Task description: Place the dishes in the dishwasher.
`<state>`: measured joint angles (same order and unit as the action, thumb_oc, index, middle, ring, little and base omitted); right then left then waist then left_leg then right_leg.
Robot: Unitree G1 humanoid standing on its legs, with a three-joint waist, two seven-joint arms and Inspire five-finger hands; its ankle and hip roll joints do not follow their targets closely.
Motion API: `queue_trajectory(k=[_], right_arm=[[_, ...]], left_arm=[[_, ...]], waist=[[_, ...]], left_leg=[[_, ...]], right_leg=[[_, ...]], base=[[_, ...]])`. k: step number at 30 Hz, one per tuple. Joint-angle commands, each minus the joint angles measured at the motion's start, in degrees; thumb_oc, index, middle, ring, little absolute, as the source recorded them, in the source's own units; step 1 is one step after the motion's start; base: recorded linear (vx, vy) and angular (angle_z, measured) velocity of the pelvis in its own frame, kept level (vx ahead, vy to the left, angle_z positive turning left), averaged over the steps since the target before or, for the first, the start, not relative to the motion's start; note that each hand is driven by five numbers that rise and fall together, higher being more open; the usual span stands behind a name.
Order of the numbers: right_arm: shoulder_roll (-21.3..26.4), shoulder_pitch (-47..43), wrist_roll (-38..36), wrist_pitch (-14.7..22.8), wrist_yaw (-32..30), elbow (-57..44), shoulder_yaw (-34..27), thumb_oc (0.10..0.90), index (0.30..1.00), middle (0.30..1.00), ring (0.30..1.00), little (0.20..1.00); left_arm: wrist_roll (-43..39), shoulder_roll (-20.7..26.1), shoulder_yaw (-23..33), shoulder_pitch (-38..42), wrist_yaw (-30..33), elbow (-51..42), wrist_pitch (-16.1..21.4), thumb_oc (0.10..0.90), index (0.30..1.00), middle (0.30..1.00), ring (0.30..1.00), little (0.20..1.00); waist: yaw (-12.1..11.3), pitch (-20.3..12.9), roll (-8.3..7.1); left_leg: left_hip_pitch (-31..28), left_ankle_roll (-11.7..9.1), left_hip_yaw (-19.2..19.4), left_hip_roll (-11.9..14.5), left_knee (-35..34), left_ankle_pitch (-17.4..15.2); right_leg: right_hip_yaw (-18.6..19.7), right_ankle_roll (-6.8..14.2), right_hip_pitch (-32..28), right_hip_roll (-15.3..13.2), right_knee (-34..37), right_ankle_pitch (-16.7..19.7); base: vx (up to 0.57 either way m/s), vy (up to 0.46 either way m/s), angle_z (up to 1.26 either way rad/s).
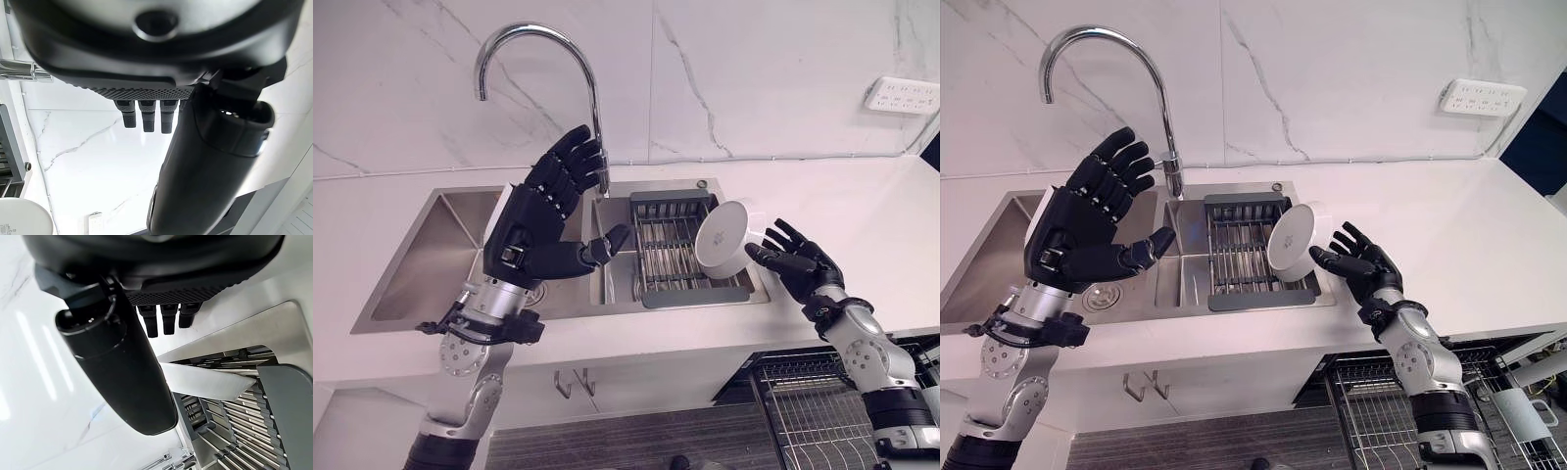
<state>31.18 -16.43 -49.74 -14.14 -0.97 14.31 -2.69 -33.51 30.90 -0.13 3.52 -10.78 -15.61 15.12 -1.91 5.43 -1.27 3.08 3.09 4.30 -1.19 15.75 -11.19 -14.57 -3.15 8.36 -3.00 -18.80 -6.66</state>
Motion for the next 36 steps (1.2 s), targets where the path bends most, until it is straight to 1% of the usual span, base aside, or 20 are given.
queue_trajectory(k=[1, 5, 10, 15, 24, 27, 31, 36], right_arm=[[2.3, -8.4, -2.1, 2.6, 3.2, 1.7, 1.1, 0.8, 0.9, 0.9, 0.9, 0.9], [2.4, -8.9, -2.6, 2.1, 4.1, 1.6, 1.4, 0.8, 0.9, 0.9, 0.9, 0.9], [2.5, -9.4, -1.3, 1.2, 4.4, 1.9, 2.2, 0.8, 0.9, 0.9, 0.9, 0.9], [3.5, -10.8, -0.1, -0.1, 3.9, 2.0, 3.3, 0.8, 0.9, 0.9, 0.9, 0.9], [5.1, -13.0, 1.2, -0.9, 4.2, 3.1, 4.4, 0.8, 0.9, 0.9, 0.9, 0.9], [5.4, -13.6, 1.1, -1.1, 4.4, 3.8, 4.5, 0.8, 0.9, 0.9, 0.9, 0.9], [5.9, -14.4, 0.4, -2.6, 5.3, 5.1, 5.1, 0.8, 0.9, 0.9, 0.9, 0.9], [6.7, -15.9, 1.0, -3.2, 6.0, 6.8, 6.2, 0.8, 0.9, 0.9, 0.9, 0.9]], left_arm=[[-2.1, 2.3, 1.0, 5.4, -0.3, -3.9, 4.5, 0.8, 0.9, 0.9, 0.9, 0.9], [-1.9, 2.6, 1.1, 5.4, 0.2, -3.7, 4.3, 0.8, 0.9, 0.9, 0.9, 0.9], [-1.9, 2.6, 1.1, 5.5, 0.2, -3.8, 4.1, 0.8, 0.9, 0.9, 0.9, 0.9], [-1.8, 2.7, 1.2, 5.3, 0.5, -3.8, 3.8, 0.8, 0.9, 0.9, 0.9, 0.9], [-1.3, 2.7, 0.9, 5.6, 1.2, -3.6, 3.6, 0.8, 0.9, 0.9, 0.9, 0.9], [-1.3, 2.7, 0.9, 5.7, 1.4, -3.4, 3.5, 0.8, 0.9, 0.9, 0.9, 0.9], [-1.9, 3.0, 0.8, 5.6, 1.1, -3.5, 3.1, 0.8, 0.9, 0.9, 0.9, 0.9], [-2.2, 3.2, 0.3, 6.3, 0.8, -3.4, 2.8, 0.8, 0.9, 0.9, 0.9, 0.9]], waist=[[-1.8, -3.4, -1.28], [-1.9, -3.3, -1.29], [-2.1, -3.2, -1.37], [-2.2, -3.3, -1.49], [-2.5, -3.2, -1.78], [-2.6, -3.3, -1.82], [-2.9, -3.3, -1.87], [-3.1, -3.2, -1.95]], left_leg=[[0.2, -5.1, 0.8, 6.0, 1.4, -3.6], [0.1, -5.0, 0.7, 5.9, 1.4, -3.7], [0.0, -5.0, 0.5, 5.7, 1.4, -3.7], [0.0, -5.1, 0.4, 5.7, 1.4, -3.6], [0.0, -5.2, 0.2, 5.8, 1.4, -3.4], [0.0, -5.3, 0.1, 5.8, 1.4, -3.4], [0.0, -5.3, -0.1, 5.7, 1.4, -3.3], [0.1, -5.3, -0.3, 5.6, 1.4, -3.3]], right_leg=[[2.3, 8.0, -6.3, -4.2, 1.6, -7.1], [2.2, 8.0, -6.4, -4.2, 1.6, -7.1], [2.2, 8.0, -6.5, -4.2, 1.6, -7.2], [2.1, 7.8, -6.6, -4.1, 1.6, -7.2], [1.9, 7.6, -6.7, -4.0, 1.6, -7.3], [1.8, 7.6, -6.8, -4.0, 1.6, -7.3], [1.7, 7.6, -6.9, -4.1, 1.6, -7.3], [1.5, 7.6, -6.9, -4.2, 1.6, -7.3]], base=[[0.0, 0.0, 0.0], [0.0, 0.0, 0.0], [0.0, 0.0, 0.0], [0.0, 0.0, 0.0], [0.0, 0.0, 0.0], [0.0, 0.0, 0.0], [0.0, 0.0, 0.0], [0.0, 0.0, 0.0]])
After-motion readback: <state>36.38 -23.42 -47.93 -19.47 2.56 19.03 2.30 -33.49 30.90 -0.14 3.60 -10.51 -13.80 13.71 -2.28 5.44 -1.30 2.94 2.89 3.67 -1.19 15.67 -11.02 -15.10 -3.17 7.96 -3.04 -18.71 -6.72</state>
